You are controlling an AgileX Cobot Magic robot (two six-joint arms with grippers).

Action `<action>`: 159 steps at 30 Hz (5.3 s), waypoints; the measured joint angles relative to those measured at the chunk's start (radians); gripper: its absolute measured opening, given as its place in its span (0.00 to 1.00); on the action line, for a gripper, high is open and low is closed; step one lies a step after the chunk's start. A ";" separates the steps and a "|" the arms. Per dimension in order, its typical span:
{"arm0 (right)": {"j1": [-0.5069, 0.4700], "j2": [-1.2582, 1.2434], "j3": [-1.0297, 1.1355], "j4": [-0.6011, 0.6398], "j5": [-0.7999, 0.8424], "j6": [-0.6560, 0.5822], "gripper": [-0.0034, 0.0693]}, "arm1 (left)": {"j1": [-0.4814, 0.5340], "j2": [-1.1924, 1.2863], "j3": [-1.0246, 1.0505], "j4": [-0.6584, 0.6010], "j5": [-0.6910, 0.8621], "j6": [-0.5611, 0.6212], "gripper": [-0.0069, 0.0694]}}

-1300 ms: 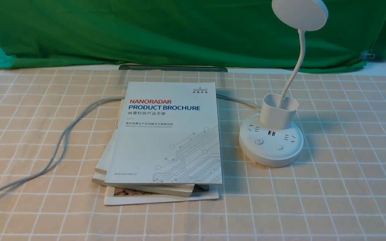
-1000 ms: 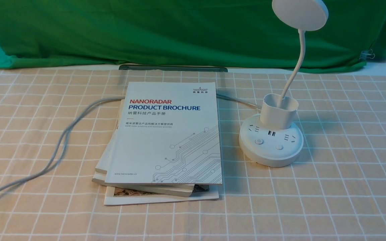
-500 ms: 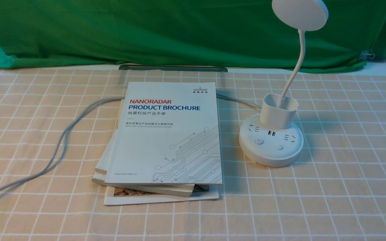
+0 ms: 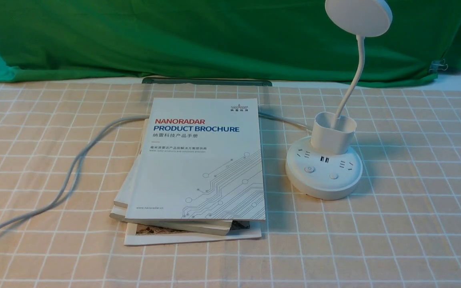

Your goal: Turn on the table lamp on the light coffee tablecloth with your hand.

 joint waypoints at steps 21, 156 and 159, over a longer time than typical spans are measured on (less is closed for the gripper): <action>0.000 0.000 0.000 0.203 -0.011 0.701 0.38 | 0.000 0.000 0.000 0.000 0.000 0.000 0.12; 0.341 1.479 -1.117 0.122 0.361 -0.373 0.09 | 0.000 0.000 0.000 0.000 0.001 0.002 0.12; 0.341 1.337 -1.020 0.122 0.338 -0.356 0.09 | 0.000 0.000 0.000 0.000 0.001 0.002 0.12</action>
